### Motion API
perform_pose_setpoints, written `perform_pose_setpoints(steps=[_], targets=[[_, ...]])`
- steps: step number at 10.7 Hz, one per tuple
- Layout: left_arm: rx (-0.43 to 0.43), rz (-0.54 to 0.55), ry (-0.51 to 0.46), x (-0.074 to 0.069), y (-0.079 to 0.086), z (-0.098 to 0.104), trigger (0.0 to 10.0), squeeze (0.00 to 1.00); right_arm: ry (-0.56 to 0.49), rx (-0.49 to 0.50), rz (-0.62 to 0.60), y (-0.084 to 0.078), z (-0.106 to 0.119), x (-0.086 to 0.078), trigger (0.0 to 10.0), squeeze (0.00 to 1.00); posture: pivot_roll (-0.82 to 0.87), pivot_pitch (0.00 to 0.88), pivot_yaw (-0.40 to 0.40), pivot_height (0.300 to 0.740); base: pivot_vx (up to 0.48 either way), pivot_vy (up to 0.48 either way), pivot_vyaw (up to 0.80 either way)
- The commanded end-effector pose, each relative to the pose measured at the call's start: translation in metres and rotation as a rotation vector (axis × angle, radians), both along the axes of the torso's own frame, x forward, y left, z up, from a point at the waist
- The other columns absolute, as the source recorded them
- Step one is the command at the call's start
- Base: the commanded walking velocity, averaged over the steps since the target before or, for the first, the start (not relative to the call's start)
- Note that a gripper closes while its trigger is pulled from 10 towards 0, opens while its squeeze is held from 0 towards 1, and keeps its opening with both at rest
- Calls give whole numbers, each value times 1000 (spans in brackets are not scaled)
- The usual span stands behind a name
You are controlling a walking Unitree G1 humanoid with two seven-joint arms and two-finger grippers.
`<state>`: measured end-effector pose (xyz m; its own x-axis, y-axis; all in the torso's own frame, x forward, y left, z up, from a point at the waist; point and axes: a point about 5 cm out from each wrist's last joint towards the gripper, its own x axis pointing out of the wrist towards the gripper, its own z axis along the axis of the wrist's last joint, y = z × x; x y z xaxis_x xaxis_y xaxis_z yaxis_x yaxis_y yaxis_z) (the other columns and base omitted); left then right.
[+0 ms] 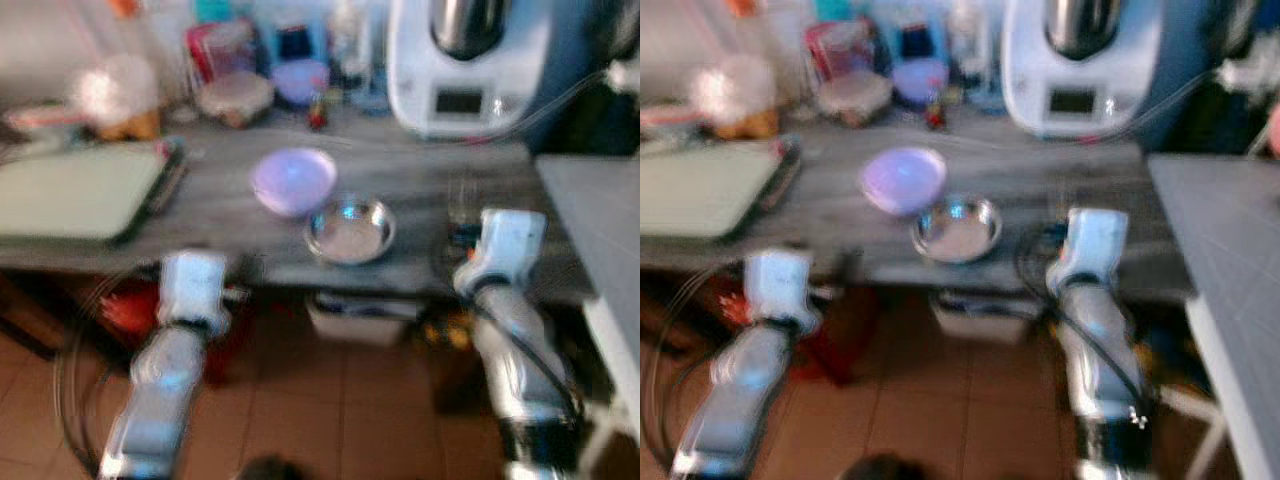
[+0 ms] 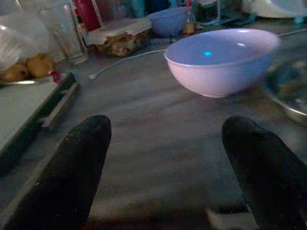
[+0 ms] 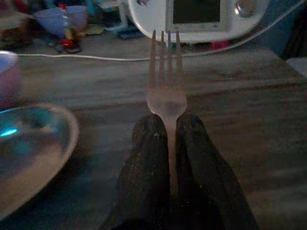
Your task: Setting the table
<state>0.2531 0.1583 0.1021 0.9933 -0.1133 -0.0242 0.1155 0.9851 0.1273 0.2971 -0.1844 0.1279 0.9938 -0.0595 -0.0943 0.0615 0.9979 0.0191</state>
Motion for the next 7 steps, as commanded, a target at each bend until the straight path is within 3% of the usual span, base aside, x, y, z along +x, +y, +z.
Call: perform_pose_setpoints(steps=[1,7], targets=[[-18,-12,-11,-2,-3,4,10000,0,4,11,-39,-9,1,3,10000,0,-42,28,69,740,0,0,0],[13,1,13,-23,10,9,10000,0,88,124,-70,6,3,51,10000,0,38,105,93,740,0,0,0]])
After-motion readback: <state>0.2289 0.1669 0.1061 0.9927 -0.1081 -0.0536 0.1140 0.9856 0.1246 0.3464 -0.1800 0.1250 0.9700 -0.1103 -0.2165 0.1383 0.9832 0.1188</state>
